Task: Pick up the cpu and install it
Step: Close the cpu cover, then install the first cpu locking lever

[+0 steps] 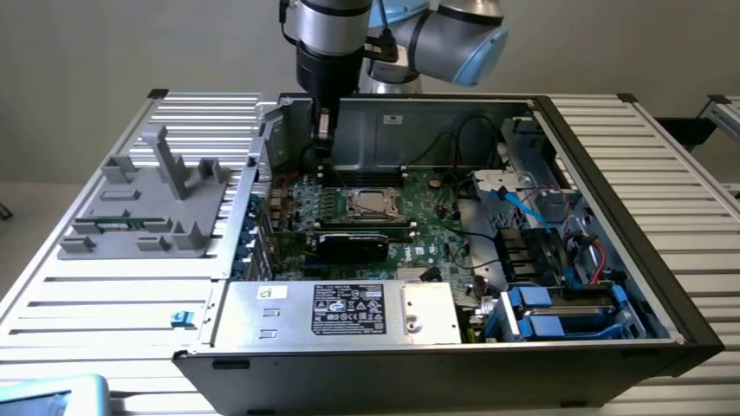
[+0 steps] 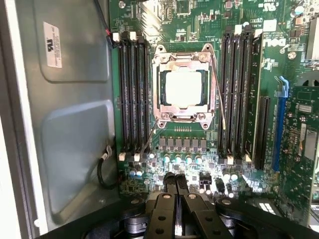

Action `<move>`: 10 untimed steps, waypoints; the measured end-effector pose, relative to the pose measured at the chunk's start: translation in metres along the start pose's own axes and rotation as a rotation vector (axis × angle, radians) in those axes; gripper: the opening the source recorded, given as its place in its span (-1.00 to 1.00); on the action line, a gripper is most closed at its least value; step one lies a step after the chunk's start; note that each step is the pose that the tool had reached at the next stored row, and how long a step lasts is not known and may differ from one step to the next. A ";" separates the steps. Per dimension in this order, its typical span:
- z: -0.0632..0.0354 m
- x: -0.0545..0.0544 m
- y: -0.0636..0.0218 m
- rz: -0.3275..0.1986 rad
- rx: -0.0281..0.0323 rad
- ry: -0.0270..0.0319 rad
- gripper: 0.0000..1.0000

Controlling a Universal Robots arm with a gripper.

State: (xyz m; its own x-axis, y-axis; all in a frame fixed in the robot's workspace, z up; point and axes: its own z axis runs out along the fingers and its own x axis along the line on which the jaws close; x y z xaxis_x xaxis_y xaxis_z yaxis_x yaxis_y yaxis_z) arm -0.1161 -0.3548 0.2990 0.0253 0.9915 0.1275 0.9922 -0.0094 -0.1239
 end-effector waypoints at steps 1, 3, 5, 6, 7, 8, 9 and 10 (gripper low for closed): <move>-0.0044 0.001 -0.0006 0.000 0.0001 -0.0001 -0.77; -0.0089 0.001 -0.0011 0.000 0.0000 0.0010 -0.77; -0.0089 0.001 -0.0011 0.000 0.0002 0.0010 -0.77; -0.0089 0.001 -0.0011 0.000 0.0003 0.0011 -0.77; -0.0090 0.001 -0.0011 0.000 0.0004 0.0010 -0.77; -0.0090 0.001 -0.0011 0.000 0.0003 0.0010 -0.77; -0.0090 0.001 -0.0011 0.000 0.0003 0.0010 -0.77; -0.0090 0.001 -0.0011 0.000 0.0003 0.0010 -0.77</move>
State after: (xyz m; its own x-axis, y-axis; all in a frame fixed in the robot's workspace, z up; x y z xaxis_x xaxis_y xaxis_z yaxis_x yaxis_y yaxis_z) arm -0.1161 -0.3551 0.3081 0.0253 0.9914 0.1285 0.9922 -0.0092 -0.1242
